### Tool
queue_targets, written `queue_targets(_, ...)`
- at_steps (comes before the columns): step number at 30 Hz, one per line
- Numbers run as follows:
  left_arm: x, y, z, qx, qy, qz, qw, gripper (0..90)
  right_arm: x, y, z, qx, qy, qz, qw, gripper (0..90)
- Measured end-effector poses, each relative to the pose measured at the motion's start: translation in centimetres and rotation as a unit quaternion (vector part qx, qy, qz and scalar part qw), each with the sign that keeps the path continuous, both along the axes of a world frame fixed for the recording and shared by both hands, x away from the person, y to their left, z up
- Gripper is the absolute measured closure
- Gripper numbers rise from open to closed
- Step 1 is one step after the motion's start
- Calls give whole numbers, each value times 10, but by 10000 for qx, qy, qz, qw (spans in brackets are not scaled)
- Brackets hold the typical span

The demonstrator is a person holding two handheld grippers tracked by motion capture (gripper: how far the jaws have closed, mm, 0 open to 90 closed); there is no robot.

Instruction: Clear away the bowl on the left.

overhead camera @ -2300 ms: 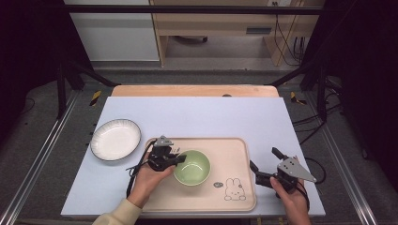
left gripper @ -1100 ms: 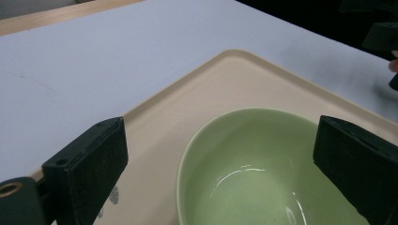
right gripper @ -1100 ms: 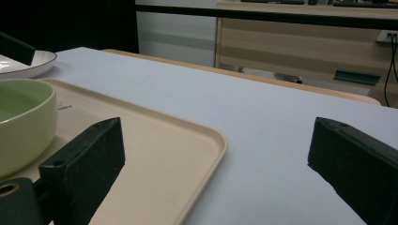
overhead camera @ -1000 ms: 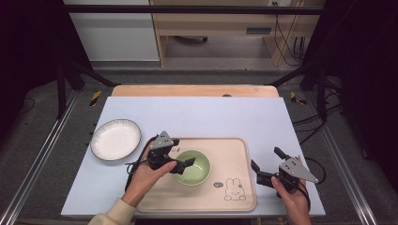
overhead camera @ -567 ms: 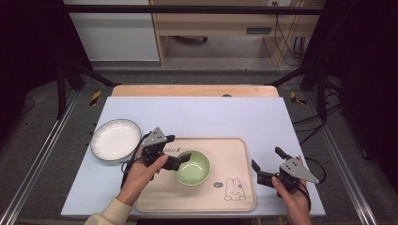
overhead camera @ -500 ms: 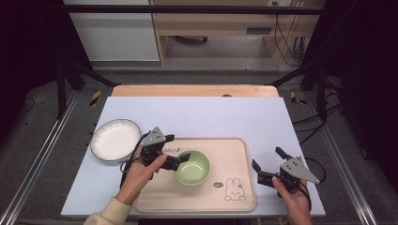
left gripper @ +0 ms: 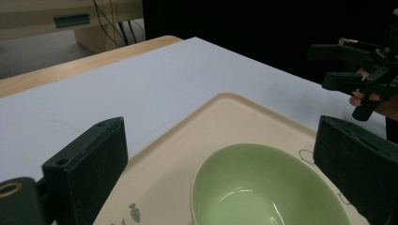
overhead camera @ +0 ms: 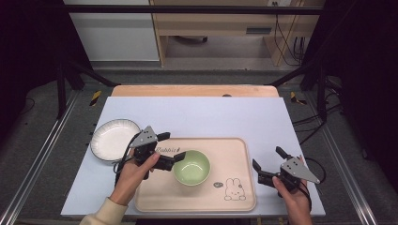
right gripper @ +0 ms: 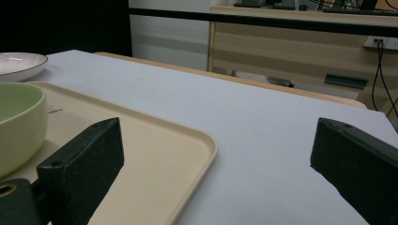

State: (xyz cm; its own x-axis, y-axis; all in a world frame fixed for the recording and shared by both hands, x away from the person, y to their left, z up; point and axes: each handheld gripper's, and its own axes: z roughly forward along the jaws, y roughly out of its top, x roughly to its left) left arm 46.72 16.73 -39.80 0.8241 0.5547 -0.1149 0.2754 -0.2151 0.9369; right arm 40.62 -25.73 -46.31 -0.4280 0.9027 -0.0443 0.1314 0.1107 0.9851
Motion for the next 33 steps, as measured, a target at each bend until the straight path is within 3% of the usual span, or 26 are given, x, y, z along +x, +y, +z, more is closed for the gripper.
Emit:
queue_targets(11, -3, 10, 13, -111, -109, 51, 9999, 32, -1, 0, 0, -28, -30, 40, 10000, 35)
queue_targets(24, -4, 34, 32, -377, -317, 183, 9986, 30, 0, 2, 0, -52, -6, 78, 10000, 36)
queue_targets(33, -6, 50, 40, -371, -424, 326, 9979, 28, 0, 2, 0, -33, -1, 64, 10000, 32)
